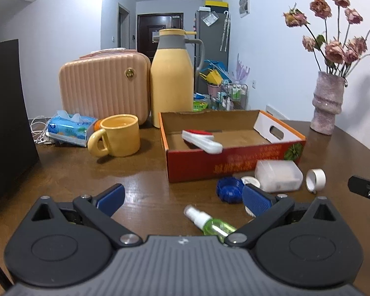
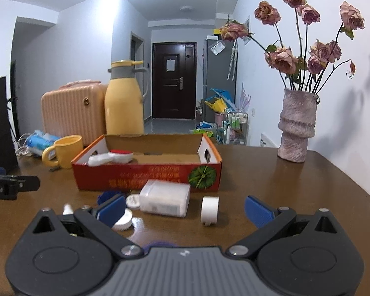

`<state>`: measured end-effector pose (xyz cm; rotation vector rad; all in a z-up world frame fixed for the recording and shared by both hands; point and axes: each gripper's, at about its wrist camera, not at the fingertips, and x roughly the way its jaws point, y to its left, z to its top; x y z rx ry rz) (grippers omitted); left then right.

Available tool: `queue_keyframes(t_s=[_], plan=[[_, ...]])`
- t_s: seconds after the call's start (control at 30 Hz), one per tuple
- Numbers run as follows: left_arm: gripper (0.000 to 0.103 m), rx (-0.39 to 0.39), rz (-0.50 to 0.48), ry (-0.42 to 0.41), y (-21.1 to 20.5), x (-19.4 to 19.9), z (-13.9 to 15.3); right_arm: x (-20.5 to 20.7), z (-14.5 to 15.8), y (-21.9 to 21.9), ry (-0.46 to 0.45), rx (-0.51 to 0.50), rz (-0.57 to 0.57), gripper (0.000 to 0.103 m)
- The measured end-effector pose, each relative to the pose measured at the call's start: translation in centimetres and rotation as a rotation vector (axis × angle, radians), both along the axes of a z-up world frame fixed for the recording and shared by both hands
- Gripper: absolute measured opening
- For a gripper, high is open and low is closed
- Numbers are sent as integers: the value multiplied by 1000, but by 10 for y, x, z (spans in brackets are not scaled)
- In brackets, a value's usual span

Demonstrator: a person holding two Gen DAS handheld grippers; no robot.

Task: Organize rigid objects
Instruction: 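Move both tools back toward the remaining items on the table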

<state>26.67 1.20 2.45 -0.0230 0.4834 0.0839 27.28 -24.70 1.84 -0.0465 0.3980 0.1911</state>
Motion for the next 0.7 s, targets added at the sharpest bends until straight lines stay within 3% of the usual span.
queue_keyframes(t_s=[0.4, 0.7], plan=[[103, 1, -25, 65, 0, -20, -29, -21, -29, 6, 87, -25, 28, 103], [103, -10, -15, 115, 5, -10, -49, -5, -44, 13, 167, -52, 39, 103]])
